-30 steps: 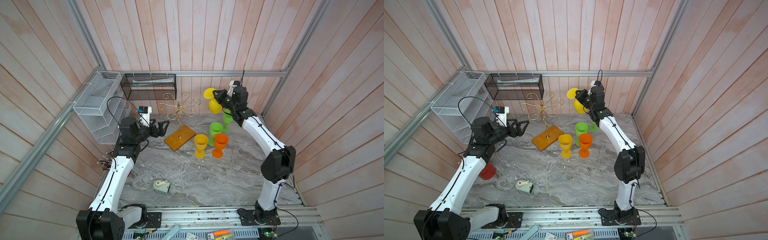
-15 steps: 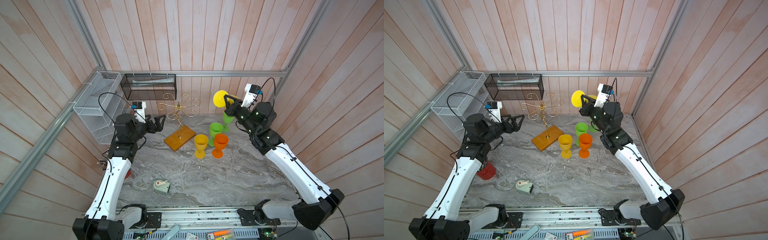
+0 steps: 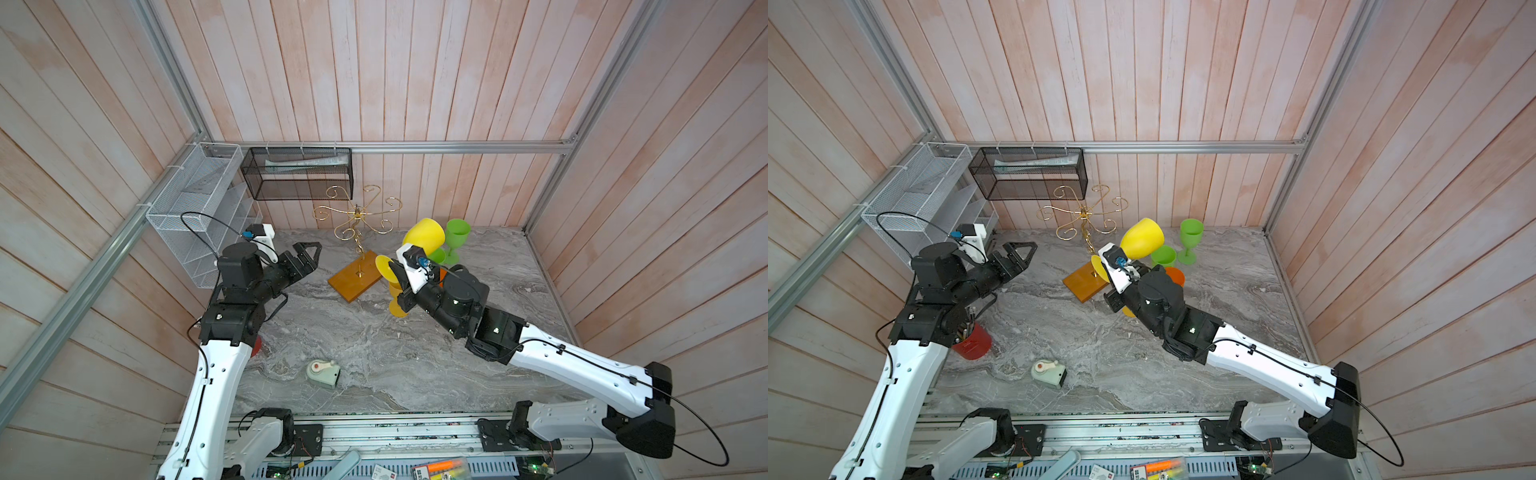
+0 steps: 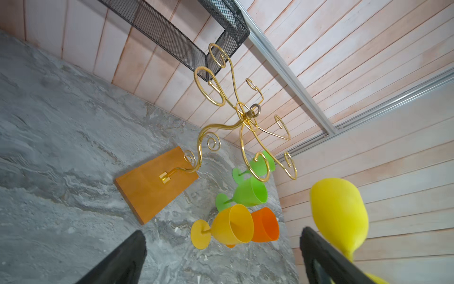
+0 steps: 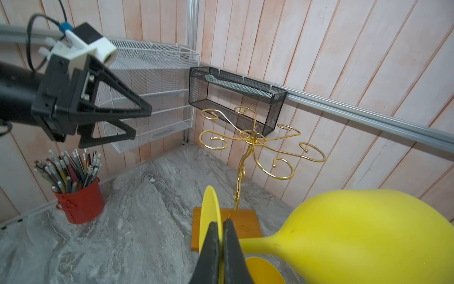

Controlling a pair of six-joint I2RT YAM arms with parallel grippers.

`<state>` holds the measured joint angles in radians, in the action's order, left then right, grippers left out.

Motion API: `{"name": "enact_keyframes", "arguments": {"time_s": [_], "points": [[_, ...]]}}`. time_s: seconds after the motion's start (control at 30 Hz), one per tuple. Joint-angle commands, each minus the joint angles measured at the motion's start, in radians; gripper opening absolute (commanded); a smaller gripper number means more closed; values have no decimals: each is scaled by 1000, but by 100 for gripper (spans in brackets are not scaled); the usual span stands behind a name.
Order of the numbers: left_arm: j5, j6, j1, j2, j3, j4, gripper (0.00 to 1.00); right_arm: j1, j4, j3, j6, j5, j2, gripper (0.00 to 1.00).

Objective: Take the wine glass off the wine glass rack
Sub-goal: Place the wine glass at the center of the table.

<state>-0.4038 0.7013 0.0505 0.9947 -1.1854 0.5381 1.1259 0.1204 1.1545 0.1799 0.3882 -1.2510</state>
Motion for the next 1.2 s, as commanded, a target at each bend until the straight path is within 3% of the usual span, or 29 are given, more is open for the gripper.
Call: {"name": "enact_keyframes", "arguments": {"time_s": [0.0,0.2,0.4,0.57,0.73,0.9,1.17], "points": [[-98,189,-6,8,43,59,96,70,110,-29,222,139,-19,0],[-205,360,-6,36,49,94,90,182,181,-49,398,258,-108,0],[-288,477,-3,59,47,129,85,230,266,-58,548,343,-198,0],[-325,530,10,79,41,173,82,231,306,-64,597,344,-218,0],[-353,553,41,102,42,227,74,232,336,-70,622,328,-231,0],[-389,638,84,87,106,123,69,230,366,-70,649,315,-259,0],[-388,664,108,98,89,125,66,232,407,-72,688,290,-290,0]]}}
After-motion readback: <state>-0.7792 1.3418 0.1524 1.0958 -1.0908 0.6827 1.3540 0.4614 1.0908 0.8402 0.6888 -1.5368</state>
